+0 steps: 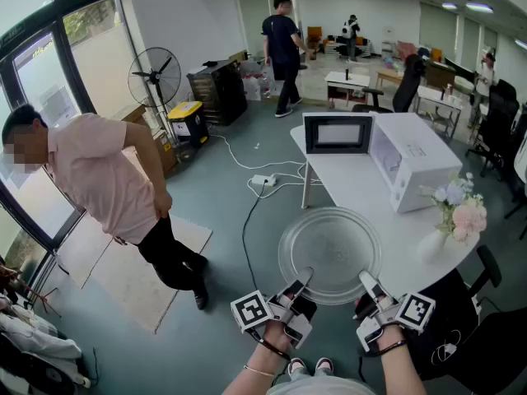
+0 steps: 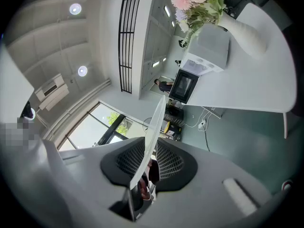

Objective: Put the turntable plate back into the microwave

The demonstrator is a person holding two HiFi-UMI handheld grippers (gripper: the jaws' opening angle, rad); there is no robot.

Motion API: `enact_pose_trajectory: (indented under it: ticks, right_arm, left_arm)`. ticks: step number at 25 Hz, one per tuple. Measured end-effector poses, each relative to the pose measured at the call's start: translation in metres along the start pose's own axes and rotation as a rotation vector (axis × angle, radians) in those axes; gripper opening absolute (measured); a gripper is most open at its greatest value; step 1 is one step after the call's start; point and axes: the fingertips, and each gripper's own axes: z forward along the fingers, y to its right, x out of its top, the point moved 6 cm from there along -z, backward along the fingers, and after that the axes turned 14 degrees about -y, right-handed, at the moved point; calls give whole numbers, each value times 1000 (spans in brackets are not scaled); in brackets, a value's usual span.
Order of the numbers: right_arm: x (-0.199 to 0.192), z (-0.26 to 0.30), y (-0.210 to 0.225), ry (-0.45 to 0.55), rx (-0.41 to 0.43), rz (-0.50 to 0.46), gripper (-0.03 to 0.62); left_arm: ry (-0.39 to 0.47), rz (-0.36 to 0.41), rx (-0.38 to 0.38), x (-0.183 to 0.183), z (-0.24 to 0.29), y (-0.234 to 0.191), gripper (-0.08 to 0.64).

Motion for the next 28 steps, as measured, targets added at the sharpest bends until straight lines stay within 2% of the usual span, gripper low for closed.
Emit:
enact_pose_trajectory:
  ticks: [11, 16, 28]
  right_arm:
    - [-8, 12, -6, -5, 2, -3, 77]
    - [-12, 26, -9, -18, -4, -33, 78]
    - [-13, 49, 5, -13, -44, 16, 78]
  left_arm:
    - [-3, 4, -8, 10, -12, -1, 40]
    - [-3, 1, -4, 21, -20, -3, 40]
    - [-27, -17, 11, 47, -22, -19, 40]
